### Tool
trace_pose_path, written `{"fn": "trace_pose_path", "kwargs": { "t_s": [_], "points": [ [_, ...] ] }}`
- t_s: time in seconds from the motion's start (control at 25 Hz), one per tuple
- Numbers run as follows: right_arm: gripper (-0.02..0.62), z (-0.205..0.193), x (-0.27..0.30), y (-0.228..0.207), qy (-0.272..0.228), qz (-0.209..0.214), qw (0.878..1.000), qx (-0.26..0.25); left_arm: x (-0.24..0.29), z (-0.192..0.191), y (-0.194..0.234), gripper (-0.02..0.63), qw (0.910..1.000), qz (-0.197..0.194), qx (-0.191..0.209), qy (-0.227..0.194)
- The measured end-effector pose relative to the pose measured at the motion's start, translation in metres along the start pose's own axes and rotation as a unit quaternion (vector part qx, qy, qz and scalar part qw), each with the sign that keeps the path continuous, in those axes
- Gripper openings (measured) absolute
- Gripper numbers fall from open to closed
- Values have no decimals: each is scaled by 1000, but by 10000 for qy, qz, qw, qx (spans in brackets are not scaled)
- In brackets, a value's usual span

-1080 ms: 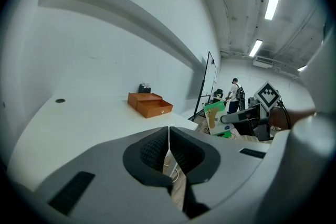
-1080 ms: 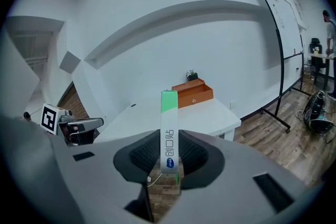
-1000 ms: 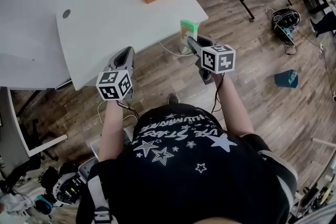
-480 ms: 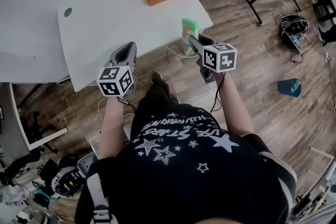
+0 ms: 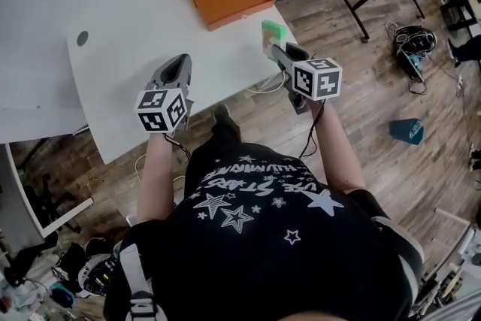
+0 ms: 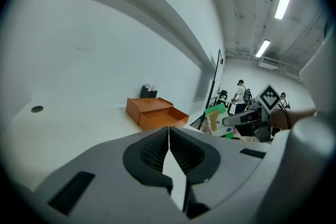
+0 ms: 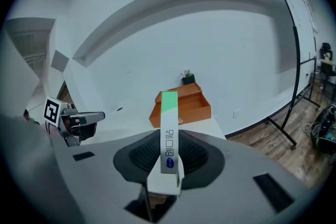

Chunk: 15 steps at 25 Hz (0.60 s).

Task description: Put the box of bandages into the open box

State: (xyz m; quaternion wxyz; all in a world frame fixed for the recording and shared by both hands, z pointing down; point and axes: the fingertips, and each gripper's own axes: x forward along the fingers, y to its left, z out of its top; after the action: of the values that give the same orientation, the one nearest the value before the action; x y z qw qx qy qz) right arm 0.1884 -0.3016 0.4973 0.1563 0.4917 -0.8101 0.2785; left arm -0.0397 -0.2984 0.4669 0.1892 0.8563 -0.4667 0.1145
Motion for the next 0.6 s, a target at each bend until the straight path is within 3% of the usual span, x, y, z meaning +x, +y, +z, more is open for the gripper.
{"fn": "trace_pose_path", "kwargs": {
  "t_s": [0.28,0.6],
  "points": [
    [114,76,72,-21,203,1,9959,-881,59,52,57,25,10000,-30,-37,-64],
    [115,127,146,-34,574,115,9845,-1655,107,86,110,25,9999,-8,-10,-101]
  ]
}}
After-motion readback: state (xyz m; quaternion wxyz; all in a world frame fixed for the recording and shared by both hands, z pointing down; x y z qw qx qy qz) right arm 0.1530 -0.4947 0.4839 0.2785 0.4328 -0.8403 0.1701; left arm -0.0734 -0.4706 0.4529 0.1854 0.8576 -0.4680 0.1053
